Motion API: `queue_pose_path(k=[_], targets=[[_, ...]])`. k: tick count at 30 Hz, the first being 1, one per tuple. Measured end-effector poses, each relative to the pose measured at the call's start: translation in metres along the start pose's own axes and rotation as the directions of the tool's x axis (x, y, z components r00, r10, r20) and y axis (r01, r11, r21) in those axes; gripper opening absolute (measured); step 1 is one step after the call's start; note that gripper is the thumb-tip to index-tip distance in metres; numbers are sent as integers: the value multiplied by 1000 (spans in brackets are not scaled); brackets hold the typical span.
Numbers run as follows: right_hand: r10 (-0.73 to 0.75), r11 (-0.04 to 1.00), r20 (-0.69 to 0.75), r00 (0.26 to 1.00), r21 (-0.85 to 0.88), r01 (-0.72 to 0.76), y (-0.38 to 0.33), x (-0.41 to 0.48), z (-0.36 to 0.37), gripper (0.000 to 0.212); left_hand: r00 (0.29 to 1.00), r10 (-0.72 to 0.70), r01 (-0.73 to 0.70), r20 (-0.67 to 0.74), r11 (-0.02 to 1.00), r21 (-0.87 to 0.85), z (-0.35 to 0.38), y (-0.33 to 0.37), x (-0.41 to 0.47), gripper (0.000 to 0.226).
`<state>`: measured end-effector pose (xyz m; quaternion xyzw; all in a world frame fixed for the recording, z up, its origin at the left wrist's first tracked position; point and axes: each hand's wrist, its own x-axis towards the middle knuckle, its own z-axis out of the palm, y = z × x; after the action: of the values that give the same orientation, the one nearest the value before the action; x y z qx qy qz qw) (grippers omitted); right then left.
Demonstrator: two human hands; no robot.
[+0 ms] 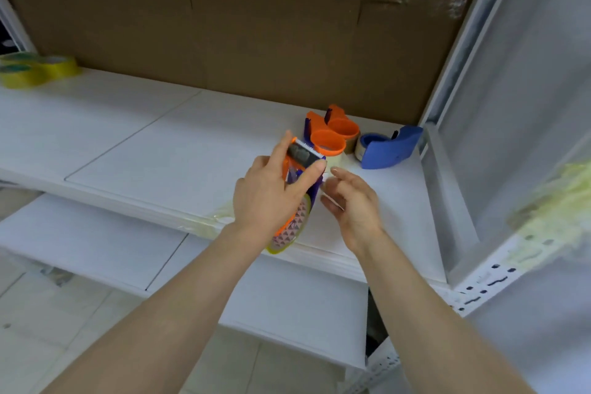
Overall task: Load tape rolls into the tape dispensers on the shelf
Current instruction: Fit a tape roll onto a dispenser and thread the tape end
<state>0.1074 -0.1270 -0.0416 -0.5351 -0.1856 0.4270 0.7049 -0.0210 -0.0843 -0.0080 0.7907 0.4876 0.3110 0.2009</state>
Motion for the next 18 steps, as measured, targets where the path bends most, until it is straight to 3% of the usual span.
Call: queue_pose_path(k=[3,5,7,11,14,15,18], targets=[[-54,997,145,988,-41,60,8,-9,10,62,990,-116,136,74,914,-383,-3,5,-2,47],[-80,980,104,991,-171,97,10,-11,14,60,971,-215,238,108,791,-563,-7,6,-1,49],[-112,954,56,992,-274,124,12,-11,18,50,952,-271,301,144,739,-603,-14,3,-5,50],[-126,943,39,991,-304,132,15,-11,23,40,908,-358,416,217,722,-553,-14,-11,-23,53],[-107,938,25,994,-330,109,13,-11,24,40,849,-450,523,276,645,-558,-10,-16,-32,34],[-109,932,16,994,-346,107,10,-12,23,39,841,-458,536,288,630,-562,-10,-15,-34,24],[-149,928,-84,985,-357,110,-1,-14,19,34,872,-425,472,242,600,-646,-9,-13,-35,30]])
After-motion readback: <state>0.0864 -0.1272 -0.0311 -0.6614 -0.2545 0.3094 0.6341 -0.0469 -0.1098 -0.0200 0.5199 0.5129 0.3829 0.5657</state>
